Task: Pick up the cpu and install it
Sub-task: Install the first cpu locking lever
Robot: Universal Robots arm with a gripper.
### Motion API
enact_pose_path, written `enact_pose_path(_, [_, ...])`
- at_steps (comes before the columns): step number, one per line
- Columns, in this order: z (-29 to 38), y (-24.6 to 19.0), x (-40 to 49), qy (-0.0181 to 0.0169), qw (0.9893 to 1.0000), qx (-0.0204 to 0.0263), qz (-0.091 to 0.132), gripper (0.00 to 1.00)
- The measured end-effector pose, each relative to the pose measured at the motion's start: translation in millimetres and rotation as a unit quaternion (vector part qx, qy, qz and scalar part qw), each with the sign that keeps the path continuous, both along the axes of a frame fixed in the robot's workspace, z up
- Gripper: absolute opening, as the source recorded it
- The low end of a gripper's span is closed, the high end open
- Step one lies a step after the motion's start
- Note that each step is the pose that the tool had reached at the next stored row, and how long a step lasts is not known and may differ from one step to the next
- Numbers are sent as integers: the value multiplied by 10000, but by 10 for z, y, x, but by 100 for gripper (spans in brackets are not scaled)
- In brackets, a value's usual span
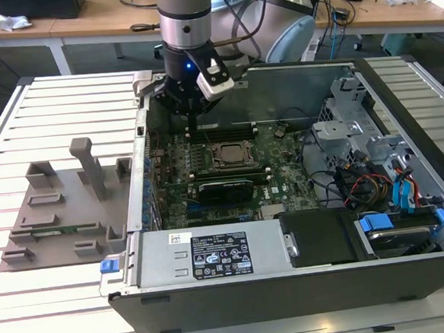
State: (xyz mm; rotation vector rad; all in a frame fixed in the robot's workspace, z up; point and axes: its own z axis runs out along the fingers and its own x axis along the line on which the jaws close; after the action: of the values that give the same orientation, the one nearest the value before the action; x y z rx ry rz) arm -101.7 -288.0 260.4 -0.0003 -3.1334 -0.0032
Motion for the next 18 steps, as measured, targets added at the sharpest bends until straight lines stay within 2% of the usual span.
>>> enact_pose_path(1, [-4,39,2,-1,10000,1,2,11])
enact_pose_path(4, [-5,92,19,0,10000,1,9,11])
enact_pose_path(12, [-5,97,33,0,10000,0,9,11])
enact_pose_path(18, [-4,97,146,0,10000,0,9,11])
